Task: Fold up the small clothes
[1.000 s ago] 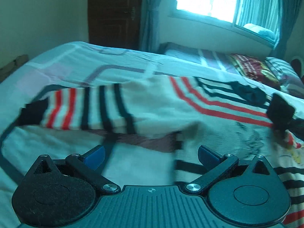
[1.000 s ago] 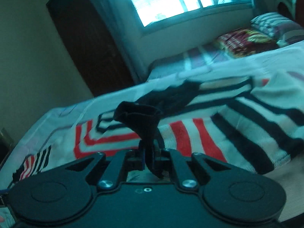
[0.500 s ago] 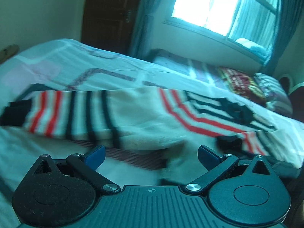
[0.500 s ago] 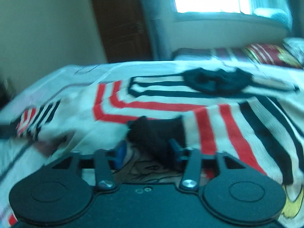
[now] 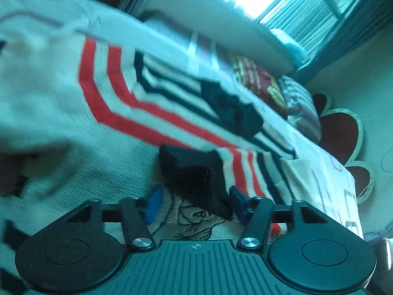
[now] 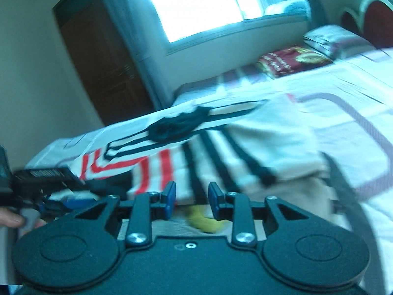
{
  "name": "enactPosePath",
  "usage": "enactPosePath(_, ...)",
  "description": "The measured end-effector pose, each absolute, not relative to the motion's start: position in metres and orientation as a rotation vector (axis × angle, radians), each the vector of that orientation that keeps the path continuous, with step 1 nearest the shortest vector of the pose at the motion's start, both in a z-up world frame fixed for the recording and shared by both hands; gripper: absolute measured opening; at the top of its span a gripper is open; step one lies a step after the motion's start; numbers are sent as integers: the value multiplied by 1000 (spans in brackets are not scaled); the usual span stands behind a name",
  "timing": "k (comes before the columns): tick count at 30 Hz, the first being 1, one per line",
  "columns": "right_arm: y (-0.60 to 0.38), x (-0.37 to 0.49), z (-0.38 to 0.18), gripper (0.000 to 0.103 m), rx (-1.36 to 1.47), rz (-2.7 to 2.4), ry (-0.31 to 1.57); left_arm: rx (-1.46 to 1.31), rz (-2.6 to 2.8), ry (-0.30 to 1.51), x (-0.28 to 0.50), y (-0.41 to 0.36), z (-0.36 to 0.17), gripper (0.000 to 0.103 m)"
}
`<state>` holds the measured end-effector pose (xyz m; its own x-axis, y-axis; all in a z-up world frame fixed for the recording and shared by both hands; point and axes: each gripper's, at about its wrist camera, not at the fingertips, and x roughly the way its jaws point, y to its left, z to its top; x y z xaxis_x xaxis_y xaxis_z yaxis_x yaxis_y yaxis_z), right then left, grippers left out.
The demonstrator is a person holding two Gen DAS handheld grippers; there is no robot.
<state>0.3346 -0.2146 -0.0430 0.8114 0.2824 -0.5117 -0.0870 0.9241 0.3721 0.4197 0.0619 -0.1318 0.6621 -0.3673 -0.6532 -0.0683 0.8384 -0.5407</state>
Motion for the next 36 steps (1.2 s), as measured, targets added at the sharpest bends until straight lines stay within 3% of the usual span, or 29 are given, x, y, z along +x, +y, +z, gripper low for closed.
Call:
enactPosePath(1,-226,334,-45,30,373,194,598,-553,-176,828,423,57,-133,52)
enactPosePath(3,-250,331,-50,33,451,172,607,-504,-156,825,432,49,-133,5)
enactPosePath(13,-356,365,-115,35,1148,151,600,-396,-150,810,430,43,-128,5)
enactPosePath(14,-360,368,-118,26,1180,148,597,-395,-148,806,429,43,-127,5)
enactPosePath(15,-363,370,-119,9,1188,152,596,-396,-146,802,427,50,-127,5)
enactPosePath(23,-338,376,-109,5,831,130,677,-334,-98,773,423,56,-134,5)
enactPosePath(26,-346,361,-92,17,780,167,666,-304,-99,774,424,54,-132,5)
enactPosePath(33,-325,363,-53,12,386,184,577,-311,-95,754,420,52,-132,5)
enactPosePath(34,-319,375,-58,10,315,178,614,-309,-93,753,419,52,-132,5)
enactPosePath(35,-313,383,-70,0,229,136,687,-305,-92,750,419,52,-131,5)
enactPosePath(36,-316,383,-76,0,229,146,671,-305,-90,750,419,52,-131,5)
